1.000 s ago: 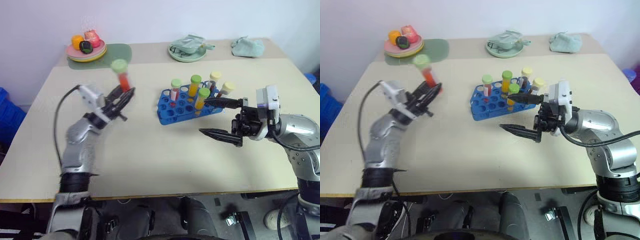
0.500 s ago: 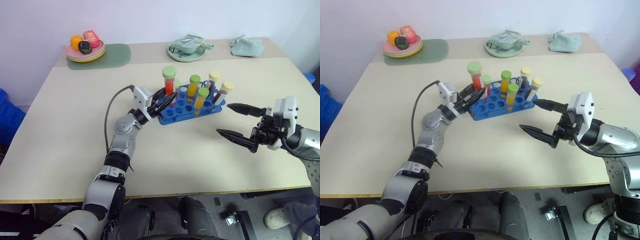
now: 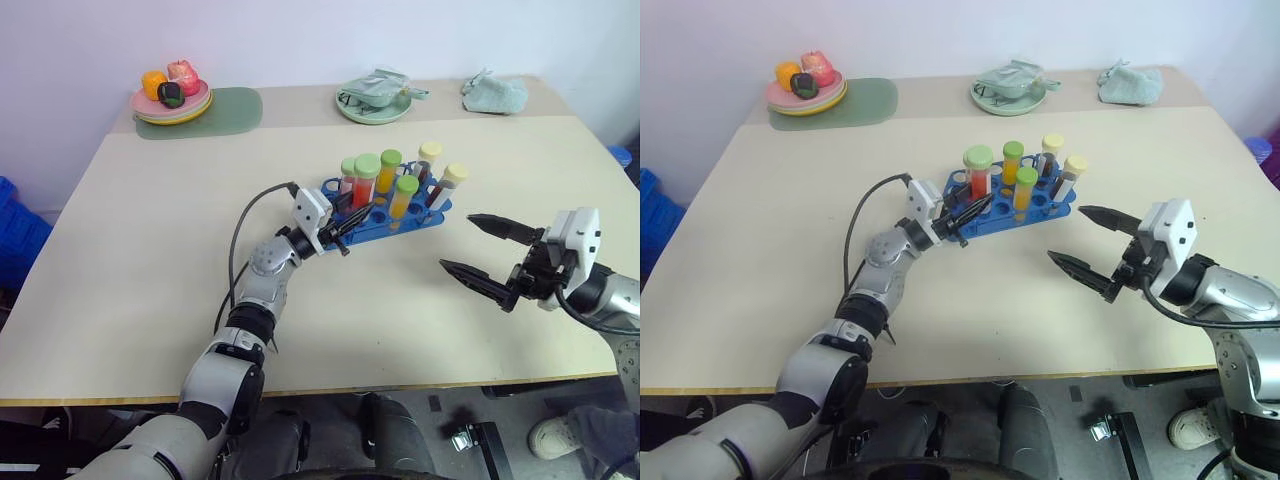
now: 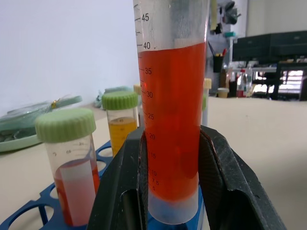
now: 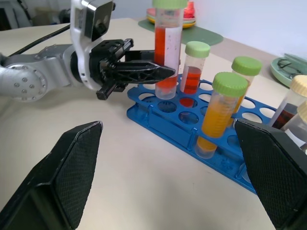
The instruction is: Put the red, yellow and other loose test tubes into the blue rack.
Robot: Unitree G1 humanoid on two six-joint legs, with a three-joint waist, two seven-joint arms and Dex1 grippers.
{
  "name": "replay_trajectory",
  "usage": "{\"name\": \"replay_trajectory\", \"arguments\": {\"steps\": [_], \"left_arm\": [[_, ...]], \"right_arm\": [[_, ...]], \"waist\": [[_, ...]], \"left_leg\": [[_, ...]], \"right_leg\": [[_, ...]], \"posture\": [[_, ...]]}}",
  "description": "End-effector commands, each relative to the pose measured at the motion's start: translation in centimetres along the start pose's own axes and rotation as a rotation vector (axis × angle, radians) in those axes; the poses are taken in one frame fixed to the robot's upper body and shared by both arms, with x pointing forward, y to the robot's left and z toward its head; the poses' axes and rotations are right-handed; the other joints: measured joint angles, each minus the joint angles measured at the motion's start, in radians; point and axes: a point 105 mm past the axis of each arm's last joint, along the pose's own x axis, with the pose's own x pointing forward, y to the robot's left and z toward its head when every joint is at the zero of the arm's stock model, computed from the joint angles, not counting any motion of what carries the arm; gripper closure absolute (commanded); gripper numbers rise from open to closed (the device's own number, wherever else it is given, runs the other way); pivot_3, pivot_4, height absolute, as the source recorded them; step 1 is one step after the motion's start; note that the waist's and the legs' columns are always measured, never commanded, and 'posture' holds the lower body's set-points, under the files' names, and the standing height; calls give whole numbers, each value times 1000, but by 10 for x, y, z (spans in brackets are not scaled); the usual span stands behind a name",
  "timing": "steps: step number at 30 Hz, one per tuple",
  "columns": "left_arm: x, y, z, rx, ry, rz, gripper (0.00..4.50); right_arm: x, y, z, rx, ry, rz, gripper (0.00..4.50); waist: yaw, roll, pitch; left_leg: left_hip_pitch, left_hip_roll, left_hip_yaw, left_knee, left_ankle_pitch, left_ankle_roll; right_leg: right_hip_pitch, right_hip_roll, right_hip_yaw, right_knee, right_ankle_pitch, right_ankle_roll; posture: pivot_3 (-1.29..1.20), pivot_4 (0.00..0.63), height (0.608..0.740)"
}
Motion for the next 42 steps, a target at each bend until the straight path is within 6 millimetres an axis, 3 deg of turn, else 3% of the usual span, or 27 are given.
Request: {"name": "replay_trajectory", "arguments": {"steps": [1, 25, 38, 42], "left_arm": [[5, 0, 4, 38, -6, -5, 3687], [14, 4, -7, 27, 41, 25, 3687], [1, -4, -15, 59, 40, 3, 3687], [-4, 4, -12, 83, 25, 48, 3687]], "right_arm": [[-1, 1, 15, -57, -41, -15, 0], [-3, 5, 15, -54, -38, -37, 0], [-3, 3, 16, -58, -39, -45, 0], [-3, 3, 16, -56, -40, -44, 0]], "waist": [[0, 0, 0], [0, 0, 0], [0, 0, 0], [0, 0, 0]], "left_leg": [[0, 0, 0, 0, 0, 0], [0, 0, 0, 0, 0, 0], [1, 0, 0, 0, 0, 0], [1, 0, 0, 0, 0, 0]], "right_leg": [[0, 0, 0, 0, 0, 0], [0, 0, 0, 0, 0, 0], [0, 0, 0, 0, 0, 0], [0, 0, 0, 0, 0, 0]], "posture": [[0, 150, 740], [0, 150, 740], [0, 150, 740], [0, 150, 740]]}}
